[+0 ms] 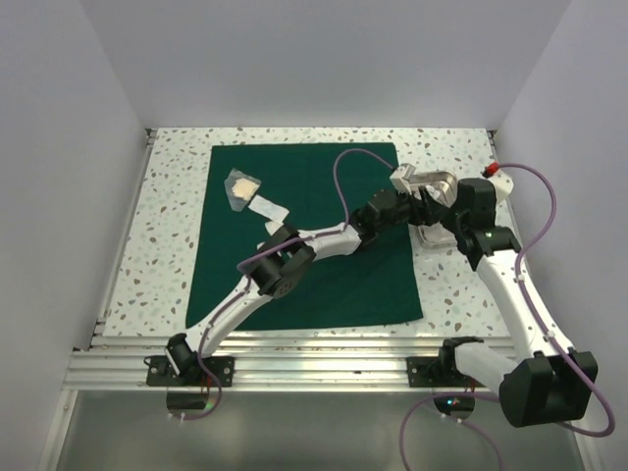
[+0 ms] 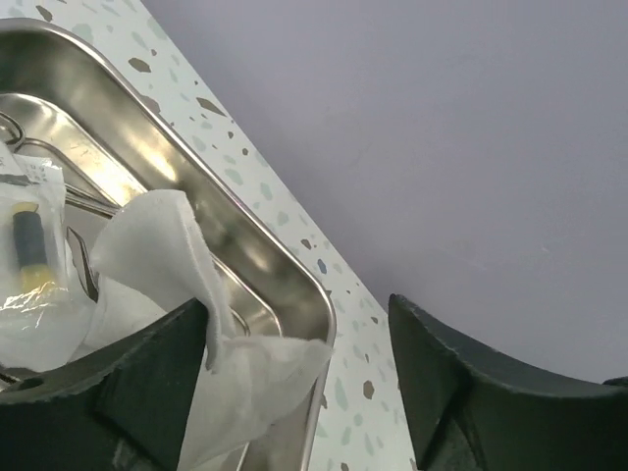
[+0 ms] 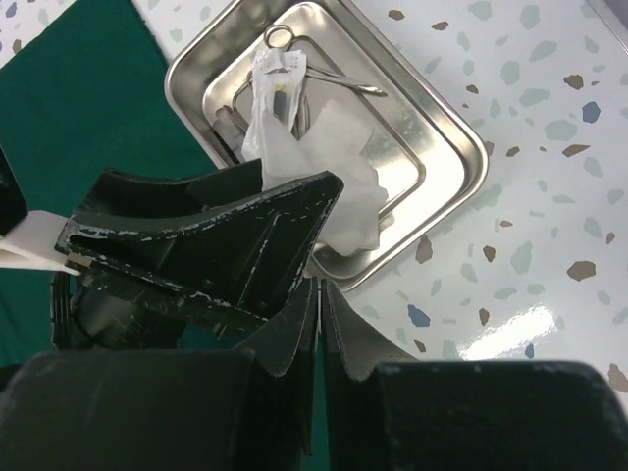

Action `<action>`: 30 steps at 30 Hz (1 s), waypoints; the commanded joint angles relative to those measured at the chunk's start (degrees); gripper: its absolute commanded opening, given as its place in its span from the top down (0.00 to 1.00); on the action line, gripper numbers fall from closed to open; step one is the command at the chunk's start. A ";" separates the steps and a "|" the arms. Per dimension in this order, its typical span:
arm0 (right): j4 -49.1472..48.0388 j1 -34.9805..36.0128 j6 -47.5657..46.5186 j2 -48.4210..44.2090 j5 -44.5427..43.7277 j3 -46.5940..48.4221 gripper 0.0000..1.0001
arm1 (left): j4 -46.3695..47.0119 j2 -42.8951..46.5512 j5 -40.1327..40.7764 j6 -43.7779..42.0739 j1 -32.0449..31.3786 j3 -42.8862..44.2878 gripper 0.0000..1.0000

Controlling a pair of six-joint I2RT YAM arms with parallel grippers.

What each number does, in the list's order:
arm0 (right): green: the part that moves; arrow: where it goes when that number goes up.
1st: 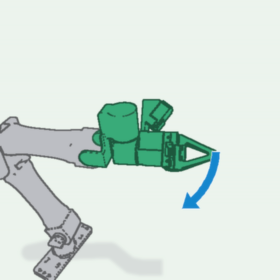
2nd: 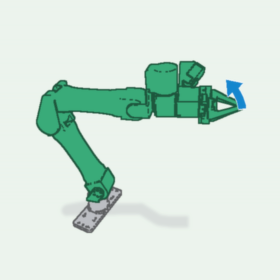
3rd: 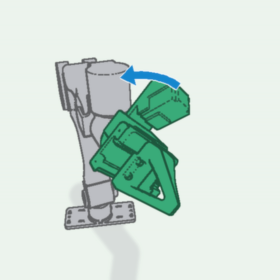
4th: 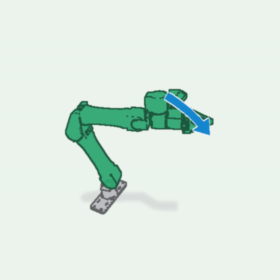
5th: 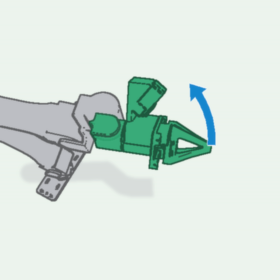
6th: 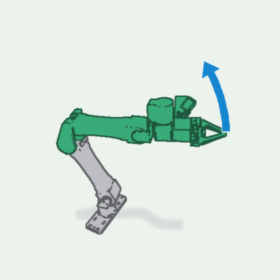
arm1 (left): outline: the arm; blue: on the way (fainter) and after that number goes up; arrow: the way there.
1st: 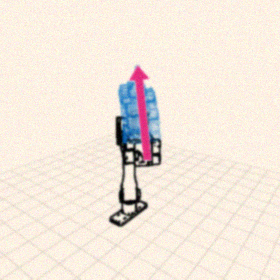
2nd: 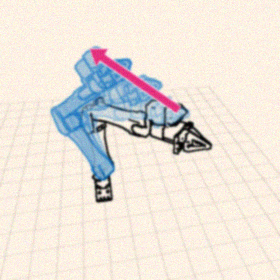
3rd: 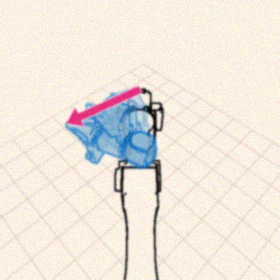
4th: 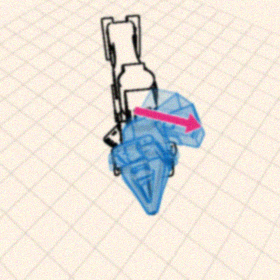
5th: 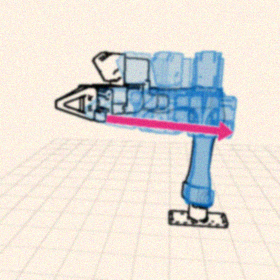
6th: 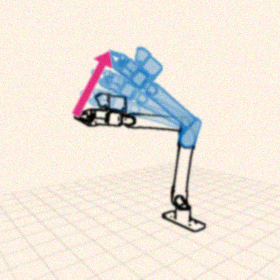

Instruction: Prepare the surgical pack

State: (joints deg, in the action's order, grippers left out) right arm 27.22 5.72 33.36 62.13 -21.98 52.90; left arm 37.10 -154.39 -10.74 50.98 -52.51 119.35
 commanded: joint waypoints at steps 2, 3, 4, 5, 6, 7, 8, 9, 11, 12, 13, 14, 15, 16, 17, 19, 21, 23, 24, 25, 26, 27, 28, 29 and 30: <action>-0.77 -0.53 -0.40 -0.87 -2.37 0.62 0.91 | -4.67 1.89 1.07 -3.42 -0.14 2.29 0.20; -0.77 -0.53 -0.41 -0.87 -2.28 0.62 0.91 | -4.93 2.51 1.25 -3.95 -0.14 2.03 0.17; -0.85 -0.62 -0.32 -0.87 -2.19 0.53 0.91 | -5.20 3.73 1.34 -4.48 -0.14 1.77 0.17; -0.86 -0.44 -0.23 -0.96 -2.19 0.53 0.91 | -5.63 4.26 1.51 -5.88 -0.14 1.76 0.16; -0.86 -0.53 -0.23 -1.22 -2.28 0.45 0.91 | -6.94 4.79 1.78 -6.50 -0.14 1.68 0.16; -0.94 -0.62 -0.32 -1.39 -2.37 0.36 0.91 | -7.74 5.41 1.86 -7.29 -0.14 1.50 0.15; -0.86 -0.62 -0.32 -1.40 -2.54 0.36 0.91 | -8.44 6.72 2.21 -9.21 -0.14 1.15 0.15; -0.86 -0.70 -0.32 -1.40 -2.63 0.44 0.91 | -9.49 7.34 2.22 -10.36 -0.14 0.80 0.12; -0.77 -0.71 -0.06 -1.66 -2.72 0.53 0.91 | -11.25 8.66 2.57 -12.65 -0.14 0.45 0.10; -0.77 -0.71 0.03 -1.83 -2.81 0.53 0.91 | -12.31 9.10 3.26 -13.36 -0.14 0.27 0.08; -0.77 -0.79 0.29 -2.10 -2.90 0.53 0.91 | -12.66 9.54 3.45 -13.89 -0.14 -0.25 0.06; -0.51 -0.79 0.56 -2.53 -2.98 0.62 0.91 | -13.02 10.59 3.53 -15.02 -0.14 -0.69 0.04; -0.50 -0.79 0.65 -2.71 -3.59 0.62 0.91 | -13.19 11.29 3.88 -15.73 -0.22 -1.22 0.02; -0.33 -0.79 0.91 -3.06 -3.95 0.71 0.91 | -13.20 12.08 4.15 -16.43 -0.22 -2.79 0.01; -0.24 -0.79 1.00 -3.59 -4.30 0.71 0.91 | -13.37 13.92 4.76 -18.18 -0.31 -3.50 0.01; -0.15 -0.97 1.00 -3.94 -5.00 0.97 0.91 | -14.25 15.51 5.12 -20.73 -0.49 -4.65 0.00; 0.29 -1.06 1.18 -4.47 -5.18 1.23 0.91 | -18.54 16.31 5.64 -26.00 -0.75 -2.21 0.00; 0.20 -1.15 1.44 -5.26 -5.27 1.15 0.91 | -22.14 15.78 4.17 -29.35 -0.75 -0.35 0.00; 0.11 -1.23 1.53 -5.52 -5.27 0.97 0.91 | -22.42 15.70 3.54 -29.97 -0.75 0.26 0.00; 0.11 -1.23 1.88 -5.79 -5.36 0.97 0.91 | -22.77 15.70 3.10 -30.50 -0.75 0.44 0.00; 0.11 -1.32 2.05 -5.79 -5.27 0.89 0.91 | -23.47 15.87 2.57 -30.59 -0.75 0.45 0.00; 0.02 -1.32 2.06 -5.79 -5.09 0.97 0.91 | -23.57 16.31 2.48 -30.68 -0.75 -0.25 0.00; -0.06 -1.32 2.23 -5.70 -4.83 0.97 0.91 | -23.31 16.92 2.05 -30.94 -0.75 -0.78 0.00; 0.11 -1.32 2.32 -5.70 -4.66 1.06 0.91 | -22.69 17.01 0.82 -31.03 -0.75 -1.05 0.00; 0.20 -1.32 2.41 -5.62 -4.57 1.06 0.91 | -22.43 16.67 0.46 -30.94 -0.75 -0.44 0.00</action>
State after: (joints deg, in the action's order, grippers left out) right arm 27.66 4.73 34.44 57.32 -24.97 52.90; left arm 15.42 -141.45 -8.05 23.53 -53.01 117.67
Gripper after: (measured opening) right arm 0.087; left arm 0.997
